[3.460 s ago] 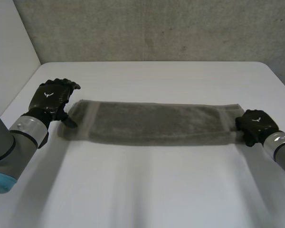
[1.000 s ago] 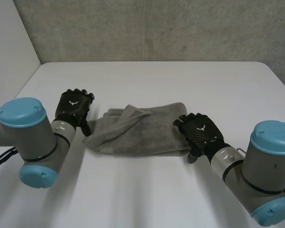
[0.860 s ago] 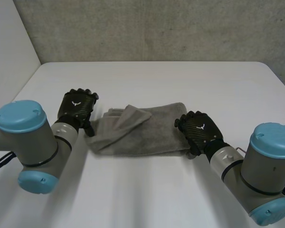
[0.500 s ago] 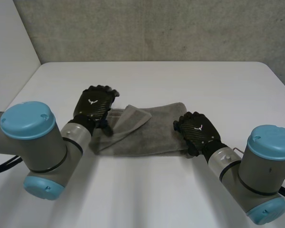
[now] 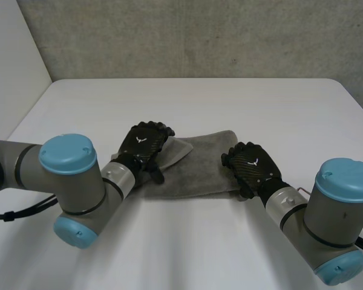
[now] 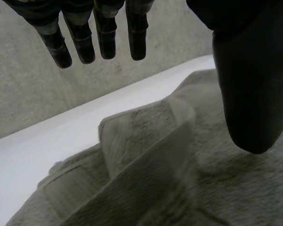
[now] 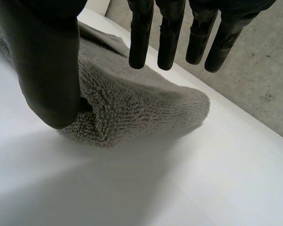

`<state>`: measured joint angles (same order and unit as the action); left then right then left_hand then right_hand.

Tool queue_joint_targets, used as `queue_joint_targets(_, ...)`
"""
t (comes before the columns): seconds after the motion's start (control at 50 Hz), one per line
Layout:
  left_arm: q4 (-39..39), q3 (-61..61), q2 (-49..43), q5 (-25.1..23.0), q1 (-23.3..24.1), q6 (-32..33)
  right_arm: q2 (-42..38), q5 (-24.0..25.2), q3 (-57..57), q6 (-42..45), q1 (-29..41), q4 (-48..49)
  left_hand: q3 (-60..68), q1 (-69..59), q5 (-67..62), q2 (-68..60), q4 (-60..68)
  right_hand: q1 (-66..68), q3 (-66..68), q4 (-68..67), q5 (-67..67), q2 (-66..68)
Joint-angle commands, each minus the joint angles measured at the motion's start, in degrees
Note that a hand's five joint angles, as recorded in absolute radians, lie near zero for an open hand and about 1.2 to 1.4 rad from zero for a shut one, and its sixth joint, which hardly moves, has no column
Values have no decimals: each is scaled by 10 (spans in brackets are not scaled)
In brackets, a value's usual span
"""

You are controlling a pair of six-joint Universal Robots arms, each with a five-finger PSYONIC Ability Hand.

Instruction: Fold the towel.

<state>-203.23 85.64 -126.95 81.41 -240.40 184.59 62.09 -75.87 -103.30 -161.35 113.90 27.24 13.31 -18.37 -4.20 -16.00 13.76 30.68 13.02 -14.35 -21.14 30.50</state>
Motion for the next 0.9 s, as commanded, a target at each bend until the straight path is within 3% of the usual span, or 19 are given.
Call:
queue_joint_targets(0.02, -1, -25, -22, 34, -16, 32, 0, -2, 0, 11, -5, 0, -33, 34, -7, 11, -38, 8, -30, 44, -3, 9)
queue_joint_targets(0.12, -1, -21, -19, 96, -62, 52, 0, -2, -1, 11, -5, 0, -33, 36, -6, 12, -38, 8, -30, 44, -3, 9)
queue_joint_targets(0.2, 0, -17, -15, 110, -79, 60, 0, -2, -1, 11, -4, 0, -33, 36, -6, 12, -38, 8, -30, 44, -3, 9)
queue_joint_targets(0.58, -1, 107, 107, 105, -74, 52, -10, 4, -6, 11, -6, 13, -33, 50, 8, 26, -38, 62, -30, 44, -57, 63)
queue_joint_targets(0.68, -3, 123, 131, 105, -74, 49, -25, 5, -4, 14, -6, 41, -33, 53, 11, 29, -38, 210, -30, 44, -205, 211)
queue_joint_targets(0.72, -5, 126, 134, 105, -74, 47, -29, 2, -2, 21, -6, 54, -33, 53, 11, 29, -38, 380, -30, 44, -376, 382)
queue_joint_targets(0.78, -6, 128, 136, 105, -80, 43, -34, 3, 0, 29, -8, 53, -33, 51, 10, 28, -38, 493, -30, 44, -488, 495)
queue_joint_targets(0.9, -6, 128, 135, 105, -84, 43, -29, 3, -3, 29, -13, 47, -33, 53, 11, 29, -38, 493, -30, 44, -489, 495)
